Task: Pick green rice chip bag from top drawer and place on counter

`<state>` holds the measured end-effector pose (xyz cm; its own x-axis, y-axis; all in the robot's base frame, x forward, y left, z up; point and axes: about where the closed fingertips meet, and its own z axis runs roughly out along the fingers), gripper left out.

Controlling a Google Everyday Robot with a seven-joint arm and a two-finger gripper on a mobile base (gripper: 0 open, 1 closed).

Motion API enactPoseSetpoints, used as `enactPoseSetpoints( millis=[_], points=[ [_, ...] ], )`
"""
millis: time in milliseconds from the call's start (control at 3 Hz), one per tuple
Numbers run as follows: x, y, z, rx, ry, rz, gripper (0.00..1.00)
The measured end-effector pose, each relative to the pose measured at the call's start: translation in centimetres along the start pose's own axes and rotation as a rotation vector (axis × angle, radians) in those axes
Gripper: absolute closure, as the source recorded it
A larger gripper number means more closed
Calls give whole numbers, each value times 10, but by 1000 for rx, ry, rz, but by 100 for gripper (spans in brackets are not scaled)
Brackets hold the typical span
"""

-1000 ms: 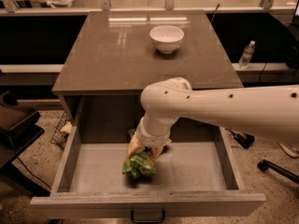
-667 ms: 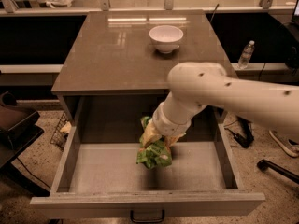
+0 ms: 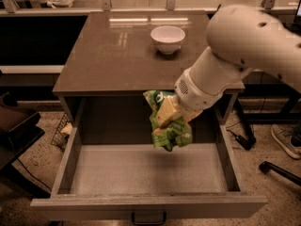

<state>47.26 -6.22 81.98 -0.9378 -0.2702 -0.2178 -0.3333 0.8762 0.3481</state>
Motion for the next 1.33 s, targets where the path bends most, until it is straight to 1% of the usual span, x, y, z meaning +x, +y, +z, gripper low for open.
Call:
enactPoseSetpoints(
  millis=[333, 667, 1000, 1333],
  points=[
    [-20, 44, -69, 40, -80, -179, 100],
    [-47, 92, -93, 91, -134, -336, 100],
    [-96, 164, -92, 109, -190, -496, 100],
    [-96, 164, -93, 109, -190, -495, 100]
  ],
)
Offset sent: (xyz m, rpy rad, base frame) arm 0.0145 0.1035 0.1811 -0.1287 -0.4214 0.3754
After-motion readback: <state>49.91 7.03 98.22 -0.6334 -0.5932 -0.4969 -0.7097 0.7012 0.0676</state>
